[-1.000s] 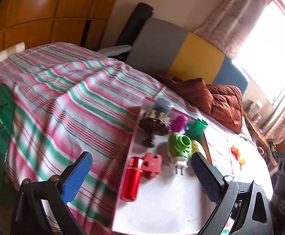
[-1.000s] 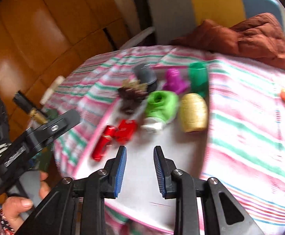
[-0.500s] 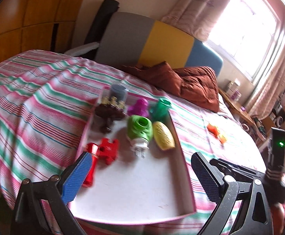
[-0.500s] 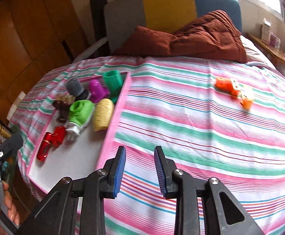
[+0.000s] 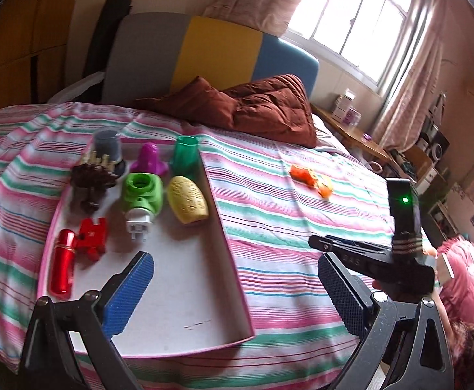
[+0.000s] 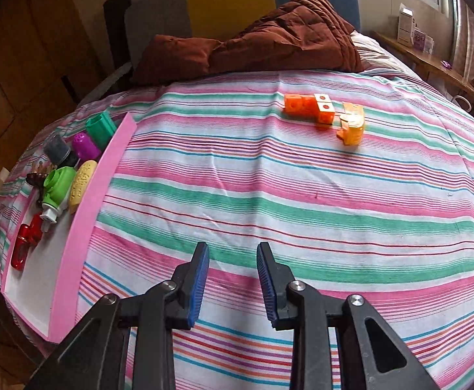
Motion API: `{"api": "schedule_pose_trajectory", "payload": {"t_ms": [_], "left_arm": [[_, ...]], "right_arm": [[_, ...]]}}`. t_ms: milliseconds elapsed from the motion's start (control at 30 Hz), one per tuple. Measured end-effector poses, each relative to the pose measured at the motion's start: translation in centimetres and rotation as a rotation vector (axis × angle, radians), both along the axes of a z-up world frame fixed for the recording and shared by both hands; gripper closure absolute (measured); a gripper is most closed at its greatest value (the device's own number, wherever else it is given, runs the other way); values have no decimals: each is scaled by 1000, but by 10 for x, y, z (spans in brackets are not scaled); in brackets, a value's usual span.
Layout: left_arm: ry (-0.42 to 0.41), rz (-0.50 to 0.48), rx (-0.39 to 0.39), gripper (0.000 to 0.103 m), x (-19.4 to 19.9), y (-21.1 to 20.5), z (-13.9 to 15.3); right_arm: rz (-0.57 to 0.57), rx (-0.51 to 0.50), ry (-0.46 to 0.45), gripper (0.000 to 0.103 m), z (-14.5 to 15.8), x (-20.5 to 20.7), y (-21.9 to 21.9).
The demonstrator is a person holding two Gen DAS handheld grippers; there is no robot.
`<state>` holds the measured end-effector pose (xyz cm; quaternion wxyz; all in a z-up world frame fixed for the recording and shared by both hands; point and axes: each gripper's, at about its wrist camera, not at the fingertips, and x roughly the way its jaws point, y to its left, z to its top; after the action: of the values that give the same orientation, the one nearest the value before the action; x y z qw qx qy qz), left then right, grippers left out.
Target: Organize rigid objects
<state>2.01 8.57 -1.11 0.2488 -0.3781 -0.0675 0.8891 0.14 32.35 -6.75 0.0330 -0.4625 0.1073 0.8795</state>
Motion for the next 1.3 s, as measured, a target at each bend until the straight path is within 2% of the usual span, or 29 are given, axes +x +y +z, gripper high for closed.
{"api": "schedule_pose_trajectory", "payload": {"t_ms": [167, 433, 567, 700, 833, 933, 1133, 1300], "left_arm": [[0, -52, -12, 1, 5, 21, -1], [1, -107, -45, 1, 7, 44, -2], [-14, -117, -48, 1, 7, 48, -4], [-15, -117, -60, 1, 7, 49, -3], [-8, -114, -73, 1, 7, 50, -1], [-4, -112, -87, 1, 7, 50, 1], [-10, -114, -91, 1, 2, 57, 1], [0, -140, -87, 1, -2, 73, 7]], "right_arm": [[-54, 11, -8, 73, -8, -5, 29], [-147, -44, 19, 69, -15, -20, 79], [-251, -122, 50, 69, -8, -38, 114], [-319, -124, 92, 68, 6, -65, 140], [-336, -127, 83, 68, 4, -96, 152], [-340, -185, 64, 68, -7, -110, 159], [-343, -301, 104, 69, -23, -106, 175], [-278, -285, 105, 70, -22, -101, 176]]}}
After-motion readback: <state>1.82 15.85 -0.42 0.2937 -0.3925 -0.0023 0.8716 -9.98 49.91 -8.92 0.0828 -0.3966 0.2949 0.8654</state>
